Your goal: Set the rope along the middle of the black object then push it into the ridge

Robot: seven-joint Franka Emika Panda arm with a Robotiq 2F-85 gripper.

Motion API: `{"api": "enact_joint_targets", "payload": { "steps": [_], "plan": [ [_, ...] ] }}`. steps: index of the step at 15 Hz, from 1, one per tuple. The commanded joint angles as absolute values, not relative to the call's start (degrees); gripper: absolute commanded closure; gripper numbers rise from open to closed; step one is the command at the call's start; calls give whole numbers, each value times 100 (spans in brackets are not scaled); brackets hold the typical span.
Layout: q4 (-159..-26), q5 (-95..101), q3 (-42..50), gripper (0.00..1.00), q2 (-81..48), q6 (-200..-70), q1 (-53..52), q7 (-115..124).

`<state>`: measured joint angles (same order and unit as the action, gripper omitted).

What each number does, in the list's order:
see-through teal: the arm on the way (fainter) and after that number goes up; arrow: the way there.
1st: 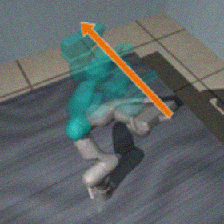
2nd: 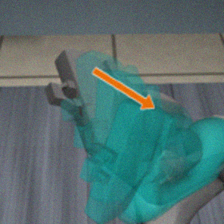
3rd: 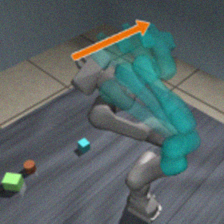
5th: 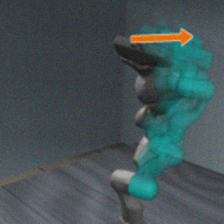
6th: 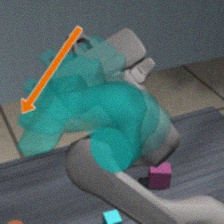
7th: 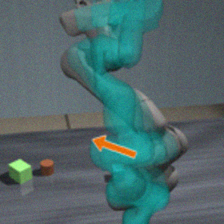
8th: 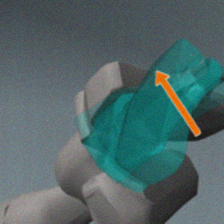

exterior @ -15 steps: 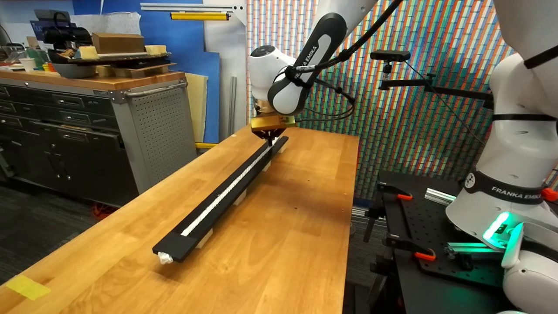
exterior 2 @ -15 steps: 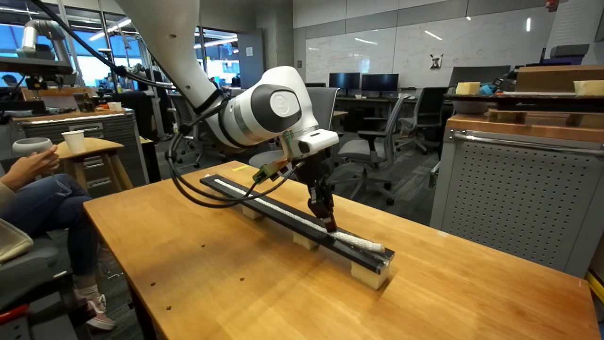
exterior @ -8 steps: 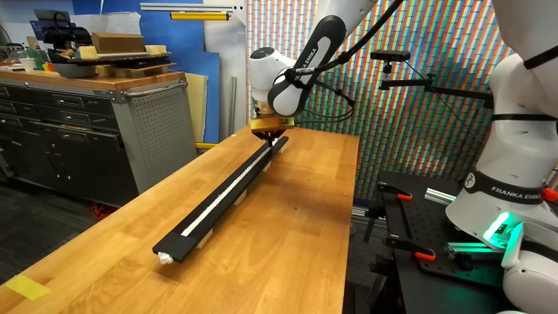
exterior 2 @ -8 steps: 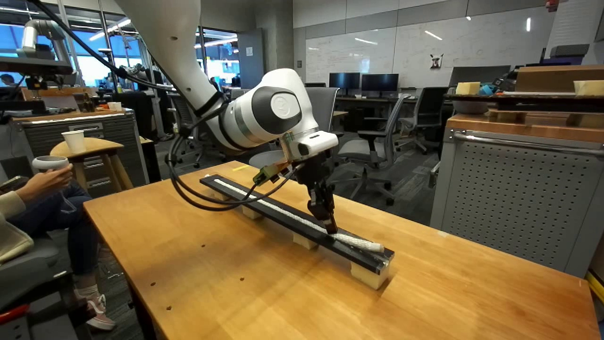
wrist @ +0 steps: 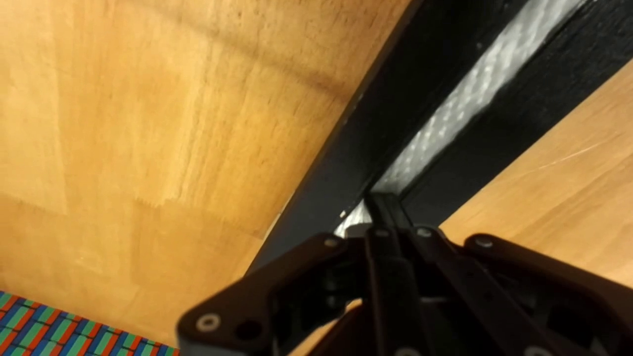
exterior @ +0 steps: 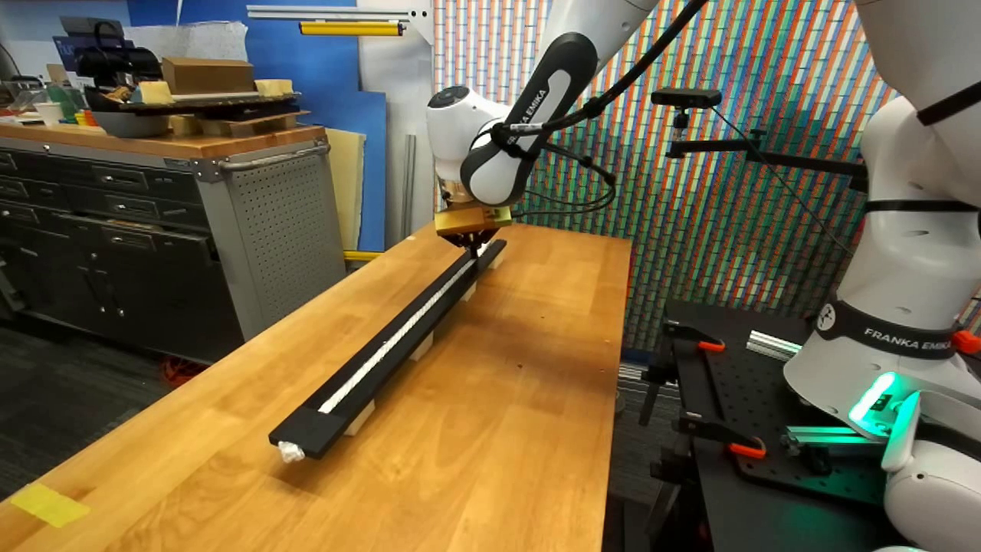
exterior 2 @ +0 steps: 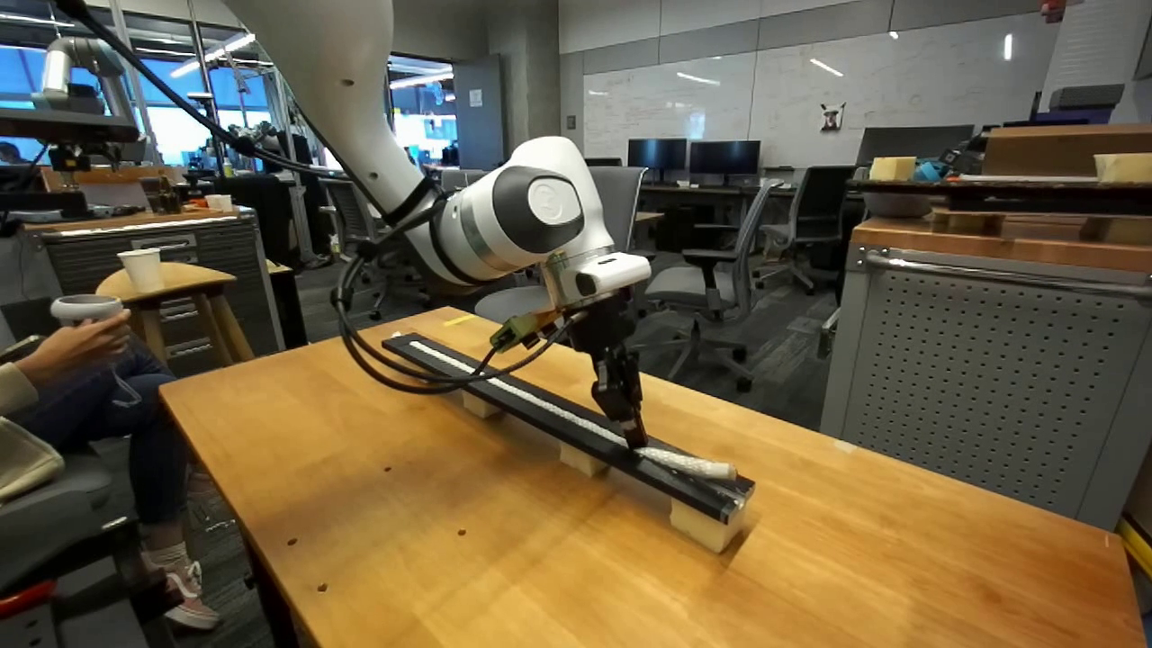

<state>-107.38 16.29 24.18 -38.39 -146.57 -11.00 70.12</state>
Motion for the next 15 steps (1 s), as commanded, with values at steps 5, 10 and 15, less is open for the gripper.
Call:
{"api": "enact_joint_targets", "payload": {
  "steps": [5,10,15],
  "plan": [
    [-10840,1898,2581,100,-3845,-14865,-1151,7602],
    [-10824,2063,2678,100,-3881,-14908,-1186,8026],
    [-10790,2264,2793,100,-3892,-14854,-1143,8392]
  ]
}}
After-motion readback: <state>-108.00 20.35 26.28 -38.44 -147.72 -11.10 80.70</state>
